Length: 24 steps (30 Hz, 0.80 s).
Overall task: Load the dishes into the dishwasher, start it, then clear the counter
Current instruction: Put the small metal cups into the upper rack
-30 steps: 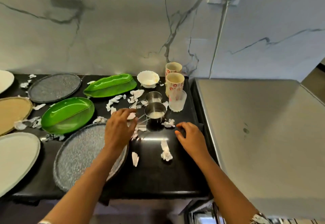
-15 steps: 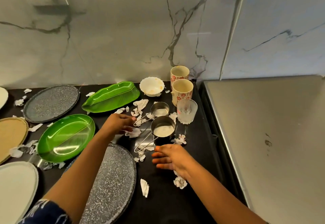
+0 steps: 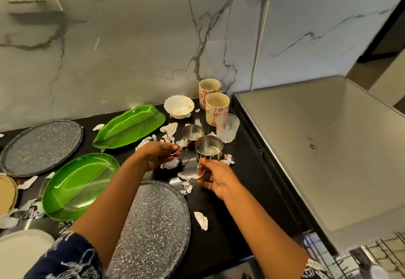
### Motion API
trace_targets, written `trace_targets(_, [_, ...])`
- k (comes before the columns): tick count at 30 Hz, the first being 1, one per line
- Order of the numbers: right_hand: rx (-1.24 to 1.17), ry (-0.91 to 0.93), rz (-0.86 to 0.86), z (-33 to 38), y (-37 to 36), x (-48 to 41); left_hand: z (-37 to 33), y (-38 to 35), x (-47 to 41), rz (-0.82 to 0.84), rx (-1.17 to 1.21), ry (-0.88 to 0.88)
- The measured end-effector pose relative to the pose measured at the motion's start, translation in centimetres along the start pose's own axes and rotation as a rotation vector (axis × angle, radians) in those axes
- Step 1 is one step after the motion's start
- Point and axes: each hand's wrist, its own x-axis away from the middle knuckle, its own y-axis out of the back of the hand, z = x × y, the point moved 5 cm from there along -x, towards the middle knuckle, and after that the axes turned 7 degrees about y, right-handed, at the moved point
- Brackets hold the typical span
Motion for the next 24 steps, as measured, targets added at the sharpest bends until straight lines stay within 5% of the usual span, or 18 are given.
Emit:
trace_targets(12, [-0.061,0.116,0.223,1.9,4.8,7.3,3.6,-3.1,10.2,-0.042,0.29,-0.223])
trace_targets(24, [-0.107,0.182,0.414,-0.2,22.8,22.4,17.4,-20.6,25.7,-0.046,0.385,-0.379])
